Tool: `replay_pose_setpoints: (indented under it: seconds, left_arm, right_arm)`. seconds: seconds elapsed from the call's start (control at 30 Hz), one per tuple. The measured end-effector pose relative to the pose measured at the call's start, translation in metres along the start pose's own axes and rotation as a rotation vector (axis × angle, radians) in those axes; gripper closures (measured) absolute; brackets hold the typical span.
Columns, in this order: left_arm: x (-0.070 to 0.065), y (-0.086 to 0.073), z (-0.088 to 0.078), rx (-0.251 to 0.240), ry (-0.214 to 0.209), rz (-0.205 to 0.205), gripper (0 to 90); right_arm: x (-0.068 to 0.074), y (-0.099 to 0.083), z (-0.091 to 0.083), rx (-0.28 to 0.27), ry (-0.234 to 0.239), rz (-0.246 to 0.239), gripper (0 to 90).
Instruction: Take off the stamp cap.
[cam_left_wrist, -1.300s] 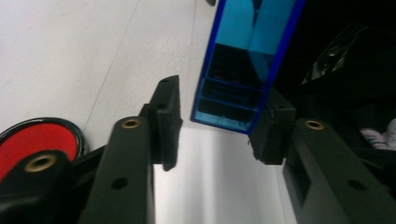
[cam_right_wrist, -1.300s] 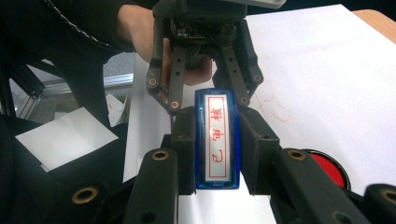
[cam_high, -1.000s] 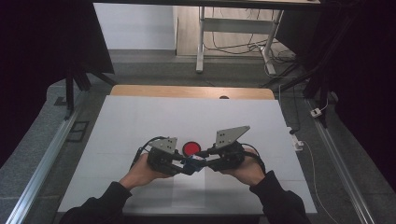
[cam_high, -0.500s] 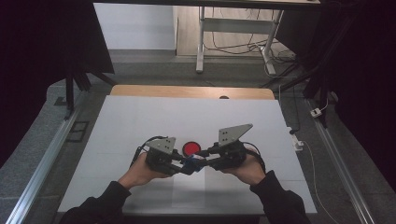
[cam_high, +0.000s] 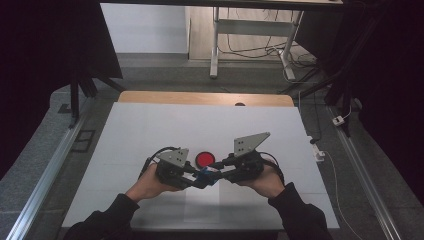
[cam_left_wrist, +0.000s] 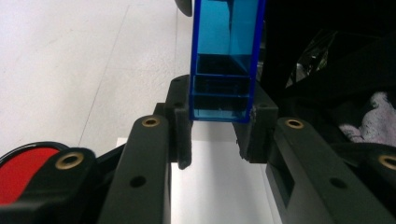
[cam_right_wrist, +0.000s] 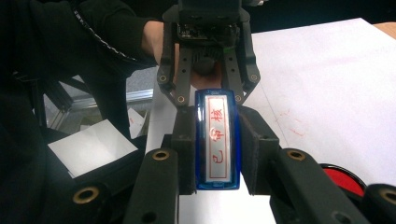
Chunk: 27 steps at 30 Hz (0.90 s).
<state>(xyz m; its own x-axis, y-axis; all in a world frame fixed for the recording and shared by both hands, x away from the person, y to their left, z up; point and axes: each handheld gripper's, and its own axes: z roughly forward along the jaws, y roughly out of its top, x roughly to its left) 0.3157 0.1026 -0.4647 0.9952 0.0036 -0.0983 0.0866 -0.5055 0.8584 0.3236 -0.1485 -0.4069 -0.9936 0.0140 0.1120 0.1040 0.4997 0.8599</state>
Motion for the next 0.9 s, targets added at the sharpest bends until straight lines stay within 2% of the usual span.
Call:
replay_pose_setpoints:
  seconds: [0.1, 0.17, 0.2, 0.4, 0.43, 0.57, 0.77, 0.83, 0.9]
  left_arm:
    - [0.000, 0.001, 0.000, 0.012, 0.000, -0.003, 69.2]
    - [0.002, 0.001, 0.000, 0.020, 0.003, -0.026, 69.3]
    - [0.003, 0.000, 0.000, 0.026, 0.006, -0.037, 69.3]
    - [0.005, 0.000, 0.001, 0.046, 0.009, -0.068, 69.3]
    - [0.006, 0.000, 0.001, 0.044, 0.007, -0.082, 69.3]
    - [0.006, 0.000, 0.001, 0.046, 0.012, -0.096, 69.3]
    - [0.008, -0.001, 0.001, 0.039, 0.011, -0.133, 69.3]
    - [0.008, -0.001, 0.001, 0.040, 0.014, -0.134, 69.3]
    - [0.009, -0.001, 0.000, 0.044, 0.027, -0.160, 69.5]
  right_arm:
    - [0.001, 0.000, 0.001, 0.002, 0.000, -0.001, 70.4]
    - [0.002, 0.000, 0.001, 0.009, -0.013, -0.019, 70.5]
    - [0.004, 0.001, 0.001, 0.023, -0.043, -0.041, 70.5]
    - [0.007, 0.002, 0.004, 0.041, -0.074, -0.072, 70.5]
    - [0.008, 0.002, 0.003, 0.049, -0.089, -0.088, 70.5]
    - [0.009, 0.003, 0.003, 0.061, -0.099, -0.105, 70.6]
    - [0.011, 0.002, 0.004, 0.051, -0.127, -0.131, 70.7]
    - [0.013, 0.002, 0.004, 0.053, -0.139, -0.149, 70.8]
    - [0.013, 0.003, 0.004, 0.053, -0.144, -0.156, 70.9]
